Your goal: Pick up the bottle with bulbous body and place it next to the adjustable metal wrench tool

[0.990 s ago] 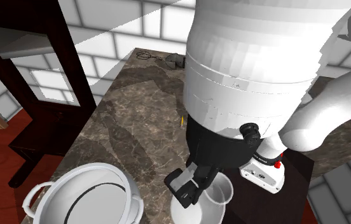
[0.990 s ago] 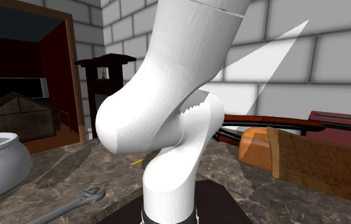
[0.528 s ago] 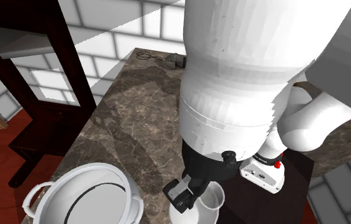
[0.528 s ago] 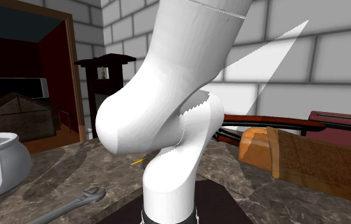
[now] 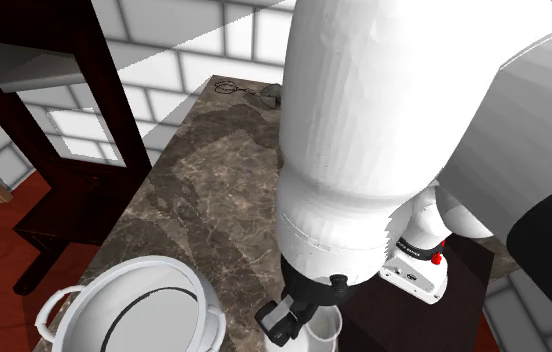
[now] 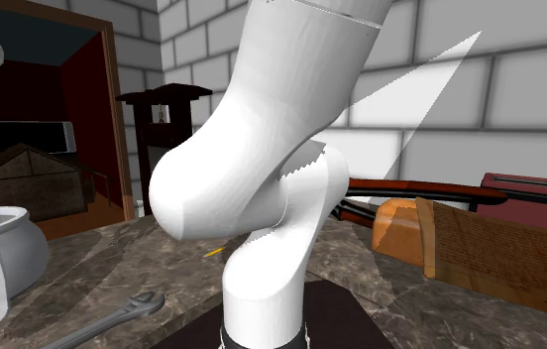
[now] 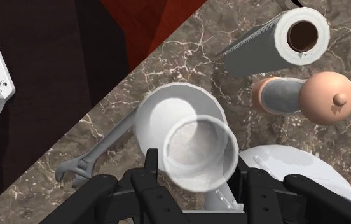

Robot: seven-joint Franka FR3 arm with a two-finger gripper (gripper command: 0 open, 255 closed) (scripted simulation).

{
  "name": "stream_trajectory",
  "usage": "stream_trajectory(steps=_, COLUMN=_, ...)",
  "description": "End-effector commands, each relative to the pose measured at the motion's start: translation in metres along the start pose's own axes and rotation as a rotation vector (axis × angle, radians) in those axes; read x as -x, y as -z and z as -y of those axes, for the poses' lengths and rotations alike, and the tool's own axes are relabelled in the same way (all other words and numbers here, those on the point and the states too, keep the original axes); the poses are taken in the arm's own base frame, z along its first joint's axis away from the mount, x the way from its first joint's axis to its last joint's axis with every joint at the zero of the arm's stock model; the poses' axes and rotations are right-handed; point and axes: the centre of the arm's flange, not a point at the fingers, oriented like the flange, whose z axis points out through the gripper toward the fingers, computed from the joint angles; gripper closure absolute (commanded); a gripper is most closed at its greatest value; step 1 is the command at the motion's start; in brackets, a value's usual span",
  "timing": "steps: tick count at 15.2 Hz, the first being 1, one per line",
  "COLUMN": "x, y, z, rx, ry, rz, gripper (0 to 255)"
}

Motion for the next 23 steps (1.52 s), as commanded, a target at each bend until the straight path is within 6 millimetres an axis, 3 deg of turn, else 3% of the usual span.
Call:
stream_trajectory(steps=1, x=-0.002, y=-0.010, z=0.000, rx=-0.001, ry=0.000, rz=0.000, gripper=255)
stream_trajectory(steps=9, x=-0.007, y=-0.055, z=0.001, rx=-0.001, ry=0.000, rz=0.000, gripper=255)
stream_trajectory(steps=17, x=-0.007, y=-0.055, z=0.001, rx=-0.001, ry=0.000, rz=0.000, gripper=255)
stream_trajectory(steps=18, x=-0.007, y=-0.055, z=0.001, rx=-0.001, ry=0.000, rz=0.000, gripper=0)
stream_trajectory(steps=23, x=-0.007, y=-0.055, z=0.001, rx=-0.001, ry=0.000, rz=0.000, gripper=0)
